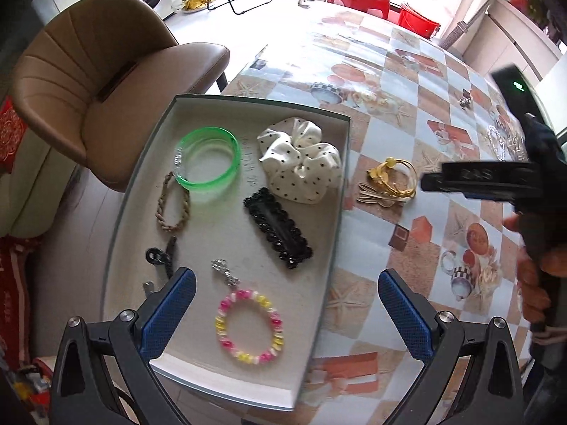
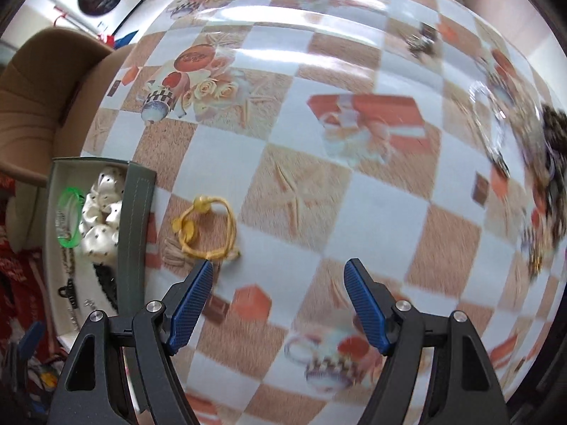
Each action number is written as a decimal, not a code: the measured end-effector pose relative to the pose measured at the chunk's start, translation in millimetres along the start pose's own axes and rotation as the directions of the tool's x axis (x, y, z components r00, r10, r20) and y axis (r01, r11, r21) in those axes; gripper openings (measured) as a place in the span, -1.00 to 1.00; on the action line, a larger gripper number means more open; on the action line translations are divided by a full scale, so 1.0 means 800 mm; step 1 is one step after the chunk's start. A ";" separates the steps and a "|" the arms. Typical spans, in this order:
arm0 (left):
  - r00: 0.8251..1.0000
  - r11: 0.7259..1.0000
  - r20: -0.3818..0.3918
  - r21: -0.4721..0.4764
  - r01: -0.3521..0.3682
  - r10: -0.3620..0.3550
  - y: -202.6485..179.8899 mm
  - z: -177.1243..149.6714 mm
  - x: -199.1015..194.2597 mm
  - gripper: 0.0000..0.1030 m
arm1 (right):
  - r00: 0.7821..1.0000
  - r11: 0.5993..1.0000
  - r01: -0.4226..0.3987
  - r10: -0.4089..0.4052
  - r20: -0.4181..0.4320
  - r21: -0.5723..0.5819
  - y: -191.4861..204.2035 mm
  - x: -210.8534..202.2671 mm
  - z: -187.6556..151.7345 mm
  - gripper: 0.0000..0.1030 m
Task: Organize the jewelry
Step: 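Grasp the yellow beaded hair tie with the right tool, then grasp the gold rabbit-ear hair clip with the left tool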
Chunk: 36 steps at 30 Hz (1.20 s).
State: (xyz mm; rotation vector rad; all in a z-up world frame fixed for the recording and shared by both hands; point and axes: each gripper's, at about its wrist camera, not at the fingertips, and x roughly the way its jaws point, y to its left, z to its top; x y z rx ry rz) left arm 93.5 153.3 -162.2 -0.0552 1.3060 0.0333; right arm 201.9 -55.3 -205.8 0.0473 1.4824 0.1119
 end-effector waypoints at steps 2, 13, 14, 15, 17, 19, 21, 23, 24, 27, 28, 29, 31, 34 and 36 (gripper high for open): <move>1.000 1.000 0.001 -0.006 0.000 0.000 -0.006 -0.002 0.000 1.00 | 1.000 1.000 0.002 -0.002 0.007 -0.029 0.008 0.008 0.008 0.51; 1.000 1.000 -0.005 -0.013 0.017 -0.017 -0.038 -0.001 0.011 1.00 | 0.997 0.975 0.072 -0.063 0.051 -0.212 0.048 0.028 0.018 -0.31; 1.000 1.000 -0.005 -0.010 0.020 -0.020 -0.041 0.000 0.012 1.00 | 0.995 0.970 0.089 -0.078 0.058 -0.225 0.052 0.030 0.018 -0.43; 1.000 1.000 -0.004 -0.008 0.022 -0.022 -0.044 0.001 0.013 1.00 | 0.994 0.968 0.097 -0.084 0.064 -0.231 0.052 0.030 0.018 -0.58; 1.000 1.000 -0.003 -0.001 0.026 -0.026 -0.052 0.004 0.014 0.91 | 0.994 0.968 0.103 -0.089 0.070 -0.229 0.049 0.030 0.018 -0.83; 0.999 0.999 -0.010 0.007 0.035 -0.035 -0.058 0.007 0.017 0.89 | 0.995 0.973 0.090 -0.077 0.068 -0.213 0.042 0.030 0.018 -0.91; 0.999 0.999 -0.009 0.016 0.046 -0.046 -0.067 0.011 0.019 0.86 | 0.995 0.977 0.089 -0.076 0.072 -0.193 0.030 0.028 0.018 -0.92; 0.998 0.998 -0.010 0.030 0.058 -0.058 -0.077 0.015 0.021 0.69 | 0.995 0.982 0.082 -0.070 0.073 -0.170 0.015 0.026 0.018 -0.92; 0.998 0.997 -0.014 0.036 0.068 -0.068 -0.083 0.017 0.024 0.66 | 0.995 0.984 0.080 -0.069 0.073 -0.162 0.007 0.026 0.019 -0.92; 0.995 0.995 -0.023 0.042 0.095 -0.094 -0.098 0.023 0.032 0.50 | 0.995 0.989 0.072 -0.063 0.074 -0.132 -0.011 0.025 0.018 -0.93; 0.994 0.993 -0.035 0.043 0.109 -0.107 -0.105 0.026 0.037 0.47 | 0.995 0.990 0.070 -0.061 0.075 -0.122 -0.016 0.024 0.017 -0.93; 0.992 0.992 -0.042 0.038 0.117 -0.116 -0.108 0.028 0.041 0.47 | 0.995 0.991 0.067 -0.058 0.076 -0.112 -0.022 0.024 0.017 -0.93; 0.989 0.991 -0.057 0.009 0.134 -0.133 -0.114 0.032 0.052 0.46 | 0.996 0.994 0.055 -0.048 0.079 -0.092 -0.032 0.023 0.016 -0.93; 0.985 0.987 -0.080 -0.066 0.147 -0.152 -0.116 0.041 0.070 0.47 | 0.996 0.997 0.034 -0.029 0.082 -0.064 -0.048 0.022 0.014 -0.93; 0.983 0.980 -0.095 -0.137 0.145 -0.158 -0.111 0.047 0.084 0.47 | 0.996 0.998 0.026 -0.022 0.085 -0.051 -0.065 0.018 0.014 -0.93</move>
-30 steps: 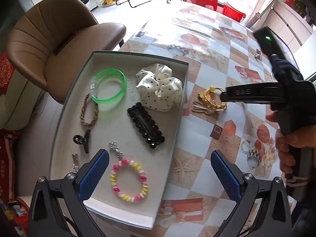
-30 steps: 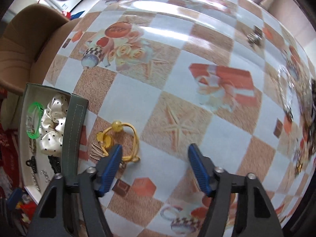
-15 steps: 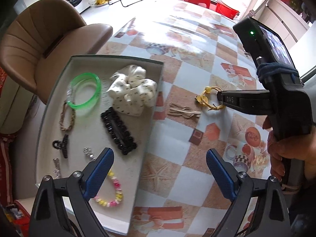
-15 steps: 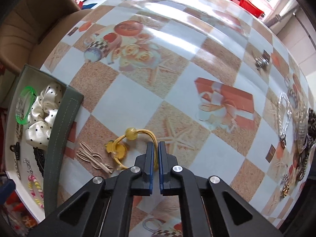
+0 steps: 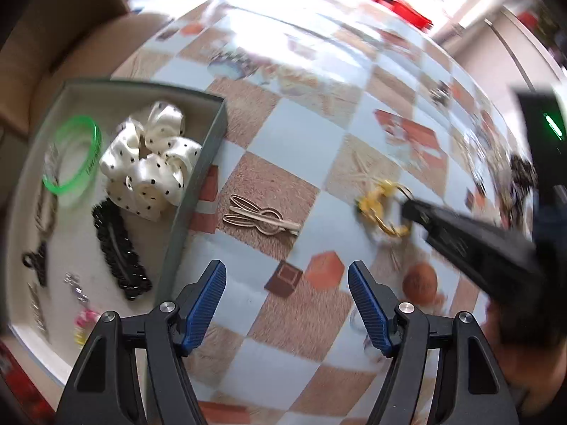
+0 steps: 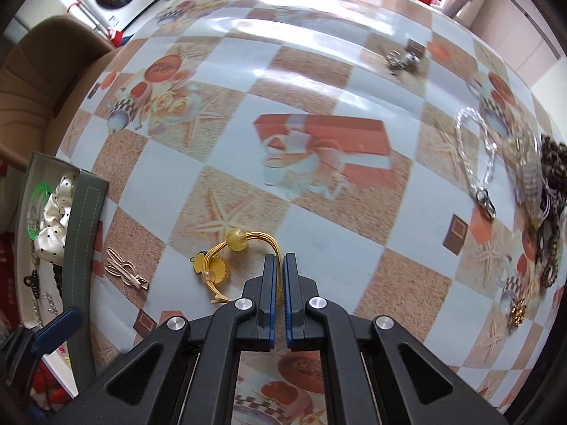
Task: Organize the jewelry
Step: 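Grasp the gold rabbit-ear hair clip with the left tool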
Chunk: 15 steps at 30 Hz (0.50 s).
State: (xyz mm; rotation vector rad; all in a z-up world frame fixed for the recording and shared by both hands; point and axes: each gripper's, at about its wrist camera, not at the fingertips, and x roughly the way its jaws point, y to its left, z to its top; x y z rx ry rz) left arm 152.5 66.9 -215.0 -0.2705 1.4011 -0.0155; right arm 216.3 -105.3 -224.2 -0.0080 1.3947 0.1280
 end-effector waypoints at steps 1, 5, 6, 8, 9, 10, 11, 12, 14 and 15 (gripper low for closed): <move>1.000 1.000 -0.003 -0.024 -0.002 0.002 0.002 0.003 0.004 0.47 | 1.000 1.000 -0.006 0.006 0.002 0.008 -0.005 -0.003 -0.001 -0.93; 1.000 0.994 -0.020 -0.110 -0.026 0.024 0.008 0.016 0.022 0.47 | 0.999 0.999 -0.033 0.033 0.013 0.038 -0.032 -0.004 -0.010 -0.93; 0.999 0.991 -0.023 -0.125 -0.037 0.034 0.009 0.020 0.028 0.47 | 0.999 0.998 -0.037 0.036 0.016 0.043 -0.033 -0.006 -0.013 -0.93; 0.998 0.987 -0.032 -0.152 -0.052 0.048 0.009 0.024 0.036 0.47 | 0.999 0.997 -0.048 0.047 0.018 0.055 -0.043 -0.009 -0.017 -0.93; 0.998 0.984 -0.033 -0.166 -0.063 0.058 0.009 0.026 0.039 0.47 | 0.999 0.997 -0.052 0.051 0.020 0.059 -0.046 -0.009 -0.018 -0.93; 0.997 0.982 -0.025 -0.175 -0.077 0.074 0.007 0.029 0.040 0.47 | 0.998 0.997 -0.055 0.054 0.021 0.061 -0.049 -0.010 -0.020 -0.93; 0.996 0.980 -0.025 -0.178 -0.089 0.086 0.005 0.032 0.042 0.47 | 0.998 0.996 -0.057 0.056 0.021 0.064 -0.047 -0.009 -0.021 -0.93; 0.995 0.978 -0.024 -0.182 -0.101 0.098 0.003 0.034 0.043 0.47 | 0.998 0.996 -0.060 0.059 0.022 0.067 -0.050 -0.010 -0.022 -0.93; 0.992 0.975 -0.028 -0.186 -0.123 0.120 0.001 0.037 0.045 0.46 | 0.998 0.996 -0.063 0.061 0.025 0.069 -0.052 -0.021 -0.032 -0.93; 0.991 0.974 -0.029 -0.182 -0.137 0.134 -0.003 0.038 0.047 0.31 | 0.998 0.996 -0.062 0.060 0.025 0.071 -0.047 -0.022 -0.032 -0.93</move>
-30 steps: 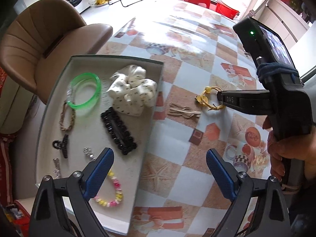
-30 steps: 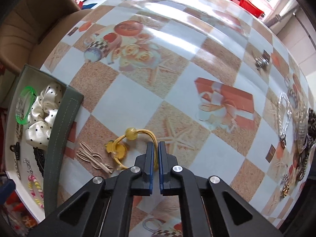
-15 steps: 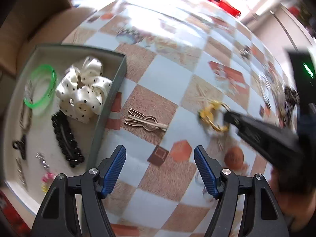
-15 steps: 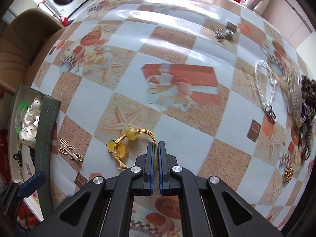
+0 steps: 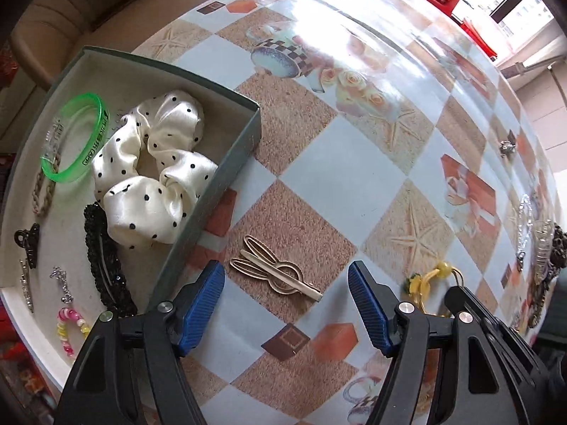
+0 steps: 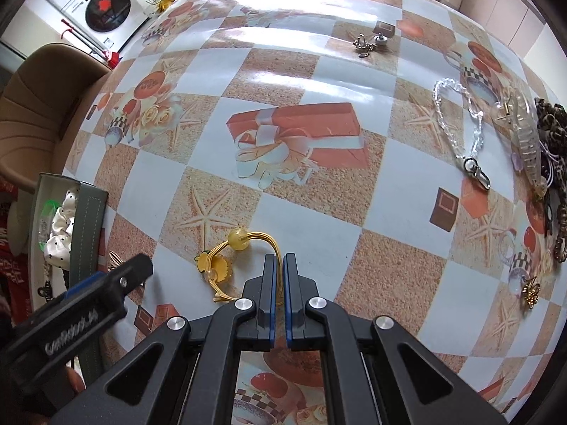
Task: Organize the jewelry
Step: 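Grasp the gold rabbit-ear hair clip with the left tool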
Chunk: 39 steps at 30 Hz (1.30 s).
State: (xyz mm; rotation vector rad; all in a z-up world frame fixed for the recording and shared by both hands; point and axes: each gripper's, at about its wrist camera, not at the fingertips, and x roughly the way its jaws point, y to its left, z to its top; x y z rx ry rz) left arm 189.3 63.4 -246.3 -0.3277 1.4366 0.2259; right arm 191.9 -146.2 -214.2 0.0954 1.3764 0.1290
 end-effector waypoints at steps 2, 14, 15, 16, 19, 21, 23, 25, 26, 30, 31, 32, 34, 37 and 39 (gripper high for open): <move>0.999 0.999 0.018 0.031 -0.037 0.036 -0.006 -0.003 -0.003 -0.02 | 1.000 1.000 -0.001 0.001 -0.001 0.004 0.002 -0.001 -0.002 -0.93; 0.998 0.980 0.031 0.194 0.045 -0.052 -0.039 -0.036 -0.022 -0.59 | 1.000 0.999 -0.023 0.024 -0.012 0.033 -0.005 -0.013 -0.011 -0.94; 0.997 0.977 0.031 0.205 0.062 -0.070 -0.038 -0.040 -0.027 -0.59 | 0.999 0.999 -0.029 0.029 -0.012 0.039 -0.006 -0.016 -0.012 -0.94; 0.995 0.972 0.030 0.221 0.083 -0.092 -0.039 -0.045 -0.033 -0.59 | 0.999 0.998 -0.037 0.038 -0.013 0.047 -0.008 -0.021 -0.015 -0.94; 0.991 0.959 0.030 0.260 0.118 -0.130 -0.036 -0.056 -0.051 -0.59 | 0.998 0.996 -0.058 0.059 -0.018 0.068 -0.010 -0.030 -0.020 -0.95; 0.989 0.953 0.031 0.275 0.129 -0.143 -0.023 -0.052 -0.068 -0.59 | 0.997 0.995 -0.068 0.069 -0.019 0.076 -0.011 -0.036 -0.026 -0.95; 0.987 0.946 0.031 0.292 0.139 -0.155 -0.016 -0.053 -0.076 -0.59 | 0.997 0.994 -0.075 0.077 -0.022 0.082 -0.011 -0.043 -0.032 -0.95; 0.986 0.941 0.031 0.306 0.148 -0.165 -0.006 -0.055 -0.084 -0.59 | 0.996 0.993 -0.083 0.085 -0.026 0.089 -0.011 -0.049 -0.037 -0.95; 0.985 0.938 0.032 0.313 0.150 -0.168 -0.004 -0.060 -0.087 -0.59 | 0.996 0.992 -0.087 0.090 -0.028 0.093 -0.011 -0.052 -0.041 -0.95; 0.985 0.932 0.035 0.331 0.147 -0.168 0.003 -0.071 -0.103 -0.59 | 0.994 0.988 -0.101 0.106 -0.032 0.113 -0.012 -0.065 -0.054 -0.95; 0.985 0.931 0.036 0.334 0.147 -0.168 0.006 -0.074 -0.109 -0.59 | 0.993 0.987 -0.106 0.111 -0.035 0.119 -0.012 -0.068 -0.057 -0.95; 0.985 0.931 0.036 0.334 0.147 -0.169 0.014 -0.079 -0.115 -0.59 | 0.993 0.986 -0.109 0.114 -0.036 0.123 -0.012 -0.072 -0.060 -0.95; 0.985 0.931 0.040 0.337 0.145 -0.167 0.024 -0.084 -0.126 -0.59 | 0.992 0.986 -0.114 0.119 -0.039 0.124 -0.010 -0.080 -0.066 -0.95; 0.985 0.929 0.049 0.341 0.141 -0.167 0.036 -0.092 -0.142 -0.59 | 0.991 0.985 -0.122 0.128 -0.042 0.118 -0.004 -0.089 -0.071 -0.95; 0.984 0.930 0.058 0.342 0.136 -0.166 0.042 -0.095 -0.151 -0.59 | 0.990 0.986 -0.126 0.132 -0.041 0.112 -0.001 -0.095 -0.074 -0.96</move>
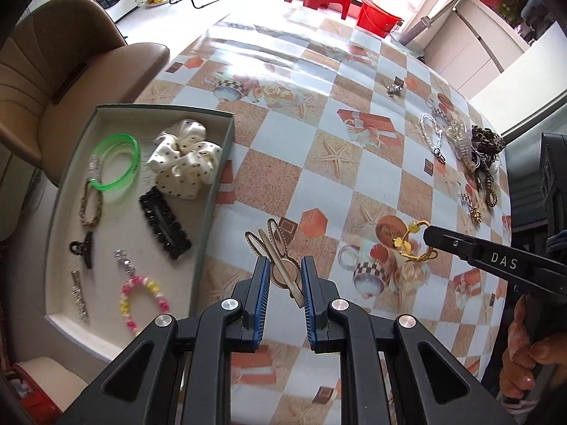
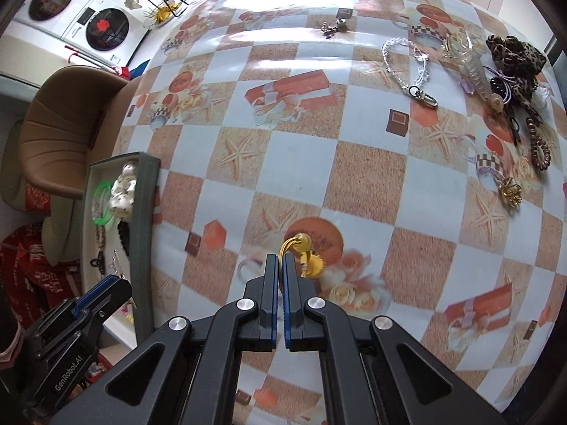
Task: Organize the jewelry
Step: 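Grasp the gold rabbit-ear hair clip with the left tool, then carry the rabbit-ear clip and yellow hair tie into the tray and open both tools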
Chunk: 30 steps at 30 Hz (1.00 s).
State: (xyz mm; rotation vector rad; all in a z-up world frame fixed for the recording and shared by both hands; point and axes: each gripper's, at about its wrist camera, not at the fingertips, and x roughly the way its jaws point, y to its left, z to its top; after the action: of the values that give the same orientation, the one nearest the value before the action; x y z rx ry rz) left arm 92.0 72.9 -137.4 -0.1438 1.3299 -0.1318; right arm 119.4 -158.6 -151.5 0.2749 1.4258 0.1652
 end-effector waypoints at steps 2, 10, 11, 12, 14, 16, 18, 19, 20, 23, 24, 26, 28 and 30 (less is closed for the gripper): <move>1.000 1.000 0.005 -0.003 -0.001 0.001 0.004 -0.004 -0.008 -0.59 | 1.000 1.000 -0.007 0.007 0.000 0.001 0.003 -0.006 -0.004 -0.95; 0.999 1.000 0.024 -0.015 -0.024 0.025 0.020 -0.011 -0.034 -0.59 | 0.999 0.999 -0.035 0.035 0.009 -0.021 0.022 -0.025 -0.013 -0.96; 0.999 1.000 0.027 -0.014 -0.027 0.027 0.023 -0.011 -0.037 -0.59 | 0.999 0.999 -0.038 0.038 0.011 -0.023 0.024 -0.026 -0.014 -0.95; 0.999 1.000 0.029 -0.013 -0.028 0.029 0.024 -0.011 -0.039 -0.59 | 0.999 0.999 -0.040 0.040 0.013 -0.024 0.026 -0.028 -0.015 -0.95; 0.999 1.000 0.034 -0.010 -0.028 0.028 0.030 -0.011 -0.044 -0.59 | 0.999 0.999 -0.047 0.047 0.017 -0.022 0.032 -0.032 -0.017 -0.95; 0.999 1.000 0.038 -0.003 -0.024 0.024 0.036 -0.010 -0.048 -0.59 | 0.998 0.999 -0.051 0.051 0.024 -0.017 0.038 -0.036 -0.019 -0.95; 0.999 1.000 0.041 0.013 -0.019 0.019 0.043 -0.009 -0.051 -0.59 | 0.998 0.999 -0.054 0.054 0.031 -0.008 0.044 -0.038 -0.021 -0.96; 0.999 1.000 0.041 0.021 -0.018 0.017 0.048 -0.009 -0.053 -0.59 | 0.998 0.998 -0.056 0.056 0.035 -0.001 0.048 -0.039 -0.022 -0.96; 0.999 1.000 0.042 0.026 -0.017 0.015 0.052 -0.009 -0.054 -0.59 | 0.998 0.998 -0.057 0.057 0.038 0.004 0.051 -0.039 -0.023 -0.95; 0.999 0.999 0.036 0.037 -0.008 0.007 0.069 -0.009 -0.055 -0.59 | 0.997 0.998 -0.057 0.056 0.046 0.021 0.066 -0.038 -0.029 -0.95; 0.999 0.999 0.034 0.040 -0.005 0.004 0.074 -0.009 -0.055 -0.59 | 0.997 0.998 -0.056 0.055 0.049 0.028 0.071 -0.038 -0.031 -0.96; 1.000 0.999 0.031 0.042 0.000 -0.001 0.088 -0.010 -0.056 -0.59 | 0.997 0.998 -0.058 0.056 0.052 0.038 0.082 -0.036 -0.035 -0.95; 0.999 0.999 0.033 0.044 0.004 -0.006 0.102 -0.011 -0.058 -0.59 | 0.997 0.998 -0.056 0.054 0.057 0.043 0.095 -0.035 -0.039 -0.95; 0.999 0.999 0.036 0.043 0.008 -0.010 0.114 -0.012 -0.060 -0.59 | 0.997 0.997 -0.057 0.054 0.060 0.046 0.108 -0.033 -0.042 -0.96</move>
State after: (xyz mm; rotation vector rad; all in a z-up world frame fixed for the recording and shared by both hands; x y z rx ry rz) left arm 72.5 171.1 -110.6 -0.1155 1.2899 -0.1645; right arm 86.8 -79.9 -106.2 0.3565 1.3658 0.1670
